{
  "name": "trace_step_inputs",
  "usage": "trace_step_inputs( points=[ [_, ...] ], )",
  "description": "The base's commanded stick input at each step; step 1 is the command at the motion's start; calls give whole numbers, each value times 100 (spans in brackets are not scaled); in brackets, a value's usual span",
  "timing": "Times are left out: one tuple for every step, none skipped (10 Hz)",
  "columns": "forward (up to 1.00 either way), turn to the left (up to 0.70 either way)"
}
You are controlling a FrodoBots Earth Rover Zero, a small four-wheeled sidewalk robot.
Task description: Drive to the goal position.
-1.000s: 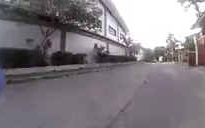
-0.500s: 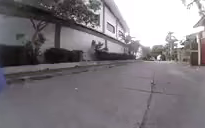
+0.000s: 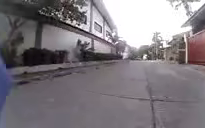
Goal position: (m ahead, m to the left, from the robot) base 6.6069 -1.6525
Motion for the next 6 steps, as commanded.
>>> trace_step_inputs(
  points=[
    [100,-10],
    [100,-31],
    [100,-40],
    [100,-37],
    [100,-36],
    [100,-40]
  ],
)
